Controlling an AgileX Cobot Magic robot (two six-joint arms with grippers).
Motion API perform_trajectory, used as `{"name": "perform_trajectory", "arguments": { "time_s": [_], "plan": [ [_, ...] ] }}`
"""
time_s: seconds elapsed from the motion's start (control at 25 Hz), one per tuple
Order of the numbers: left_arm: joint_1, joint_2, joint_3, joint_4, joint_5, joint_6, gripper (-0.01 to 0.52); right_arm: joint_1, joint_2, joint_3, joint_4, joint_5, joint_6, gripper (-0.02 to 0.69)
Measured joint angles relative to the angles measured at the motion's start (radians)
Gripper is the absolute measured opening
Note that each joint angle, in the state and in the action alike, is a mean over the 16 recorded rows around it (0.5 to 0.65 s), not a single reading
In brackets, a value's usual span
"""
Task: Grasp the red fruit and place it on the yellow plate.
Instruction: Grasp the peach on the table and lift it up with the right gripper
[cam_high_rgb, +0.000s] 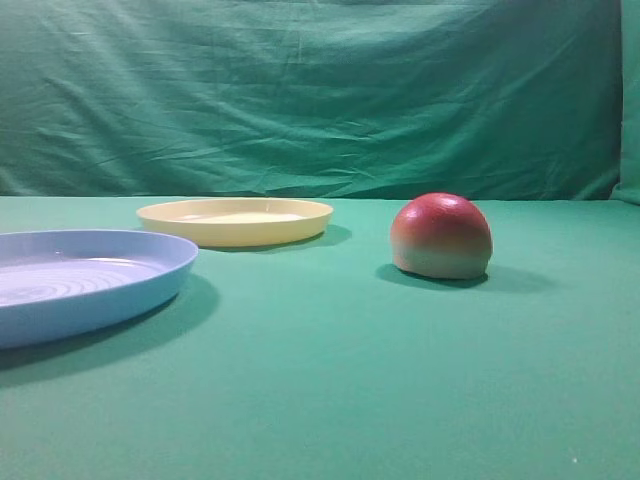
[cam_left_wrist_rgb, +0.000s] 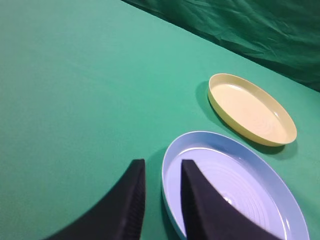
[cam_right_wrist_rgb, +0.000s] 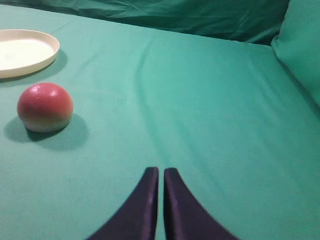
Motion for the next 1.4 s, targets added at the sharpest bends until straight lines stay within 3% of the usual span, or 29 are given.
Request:
{"name": "perform_trajectory", "arguments": {
  "time_s": [0.92,1.4],
  "plan": [
    [0.000,0.000,0.000,0.000,0.000,0.000,0.157,0.000,0.000,0.000,0.005,-0.005,0.002,0.000],
    [0.000,0.000,0.000,0.000,0.000,0.000,0.157,0.000,0.009,-0.030,0.176,-0.153,0.050,0.000]
  ]
}}
